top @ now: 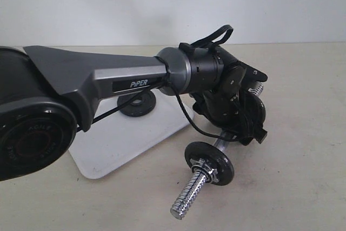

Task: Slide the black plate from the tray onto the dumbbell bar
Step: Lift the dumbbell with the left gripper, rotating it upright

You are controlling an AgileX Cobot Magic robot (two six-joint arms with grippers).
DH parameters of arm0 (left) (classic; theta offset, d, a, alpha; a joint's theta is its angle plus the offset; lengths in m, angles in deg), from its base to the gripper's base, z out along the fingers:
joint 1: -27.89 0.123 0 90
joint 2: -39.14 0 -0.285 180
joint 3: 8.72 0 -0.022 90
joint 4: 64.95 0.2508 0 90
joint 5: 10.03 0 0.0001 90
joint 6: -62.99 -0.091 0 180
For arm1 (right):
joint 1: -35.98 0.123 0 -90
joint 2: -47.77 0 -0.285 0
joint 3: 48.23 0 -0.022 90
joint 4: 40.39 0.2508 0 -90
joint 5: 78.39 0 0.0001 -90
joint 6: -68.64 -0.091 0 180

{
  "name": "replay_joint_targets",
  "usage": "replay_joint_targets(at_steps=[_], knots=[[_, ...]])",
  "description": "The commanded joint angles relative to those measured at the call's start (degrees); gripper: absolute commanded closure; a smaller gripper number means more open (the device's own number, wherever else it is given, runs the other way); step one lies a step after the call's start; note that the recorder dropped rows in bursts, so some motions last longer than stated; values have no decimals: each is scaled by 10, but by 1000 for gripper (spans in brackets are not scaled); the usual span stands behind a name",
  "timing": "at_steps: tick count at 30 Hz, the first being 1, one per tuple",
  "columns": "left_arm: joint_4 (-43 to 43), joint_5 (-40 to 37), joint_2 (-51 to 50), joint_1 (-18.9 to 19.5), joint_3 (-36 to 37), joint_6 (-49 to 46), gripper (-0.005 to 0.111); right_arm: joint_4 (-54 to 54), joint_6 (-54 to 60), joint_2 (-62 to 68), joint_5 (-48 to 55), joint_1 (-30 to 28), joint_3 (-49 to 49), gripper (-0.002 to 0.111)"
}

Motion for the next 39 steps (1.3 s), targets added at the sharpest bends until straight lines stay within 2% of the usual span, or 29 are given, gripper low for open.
replay_joint_targets(at_steps=[1,6,14,20,34,39], knots=[[3,-5,-13,-1,3,2,26,-3,3,0,0,0,3,104],[2,-9,-13,-1,3,2,35,-3,3,0,0,0,3,104],[2,-10,-13,-1,3,2,77,-3,3,0,0,0,3,104],[4,2,-13,-1,3,-7,102,-4,3,0,0,0,3,104],[3,12,-13,-1,3,-37,102,-4,18,0,-1,0,3,104],[-39,3,-13,-1,3,-64,102,-4,18,0,-1,0,3,104]])
